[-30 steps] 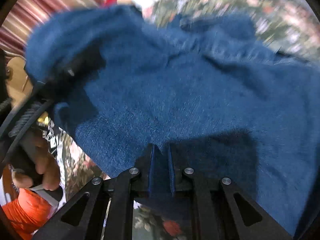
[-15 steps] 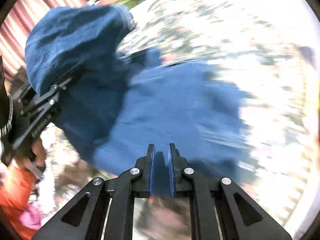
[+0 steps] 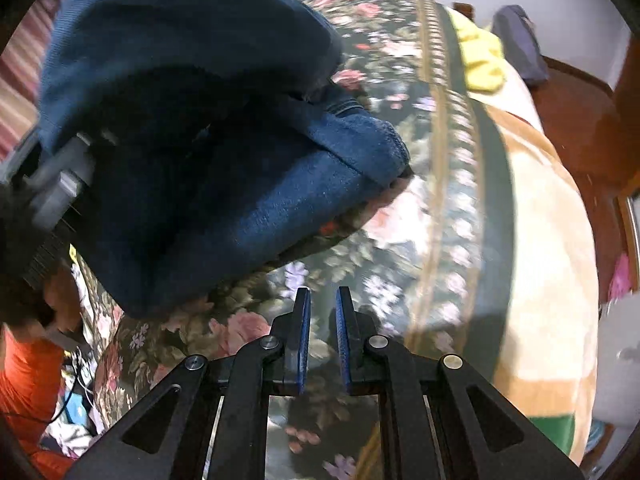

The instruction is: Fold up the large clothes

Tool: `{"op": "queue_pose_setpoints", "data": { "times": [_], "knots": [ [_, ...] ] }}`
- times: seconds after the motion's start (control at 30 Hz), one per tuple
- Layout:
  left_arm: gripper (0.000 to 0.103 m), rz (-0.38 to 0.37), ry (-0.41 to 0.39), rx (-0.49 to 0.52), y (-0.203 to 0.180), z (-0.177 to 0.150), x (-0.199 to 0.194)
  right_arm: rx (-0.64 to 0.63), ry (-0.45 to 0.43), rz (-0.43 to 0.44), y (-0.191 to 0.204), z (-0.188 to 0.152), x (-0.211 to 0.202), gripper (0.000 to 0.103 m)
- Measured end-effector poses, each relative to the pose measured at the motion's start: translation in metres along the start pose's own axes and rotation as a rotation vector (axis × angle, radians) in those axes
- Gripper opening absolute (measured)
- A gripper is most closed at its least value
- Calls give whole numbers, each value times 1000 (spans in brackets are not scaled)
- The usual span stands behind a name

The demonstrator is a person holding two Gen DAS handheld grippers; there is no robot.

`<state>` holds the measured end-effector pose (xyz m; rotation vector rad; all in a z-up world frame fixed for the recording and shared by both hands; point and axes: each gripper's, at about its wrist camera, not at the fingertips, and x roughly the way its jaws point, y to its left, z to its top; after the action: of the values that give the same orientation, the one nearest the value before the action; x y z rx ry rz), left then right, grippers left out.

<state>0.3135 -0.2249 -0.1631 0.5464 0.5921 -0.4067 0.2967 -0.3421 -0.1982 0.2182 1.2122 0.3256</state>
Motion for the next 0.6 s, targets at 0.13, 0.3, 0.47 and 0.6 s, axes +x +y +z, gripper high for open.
{"op": "queue_pose_setpoints", "data": {
  "times": [0.13, 0.3, 0.47, 0.6],
  "knots": [
    [48, -38, 122, 29, -22, -4, 32, 90, -33, 7, -29, -13, -23, 9],
    [72, -182, 156, -90, -1, -8, 25, 111, -63, -29, -47, -21, -46, 9],
    [77, -308, 205, -282, 38, -12, 3, 44, -114, -80, -44, -18, -73, 9],
    [82, -333, 231, -347, 56, -23, -28, -3, -176, -75, -27, -4, -91, 9]
  ]
}}
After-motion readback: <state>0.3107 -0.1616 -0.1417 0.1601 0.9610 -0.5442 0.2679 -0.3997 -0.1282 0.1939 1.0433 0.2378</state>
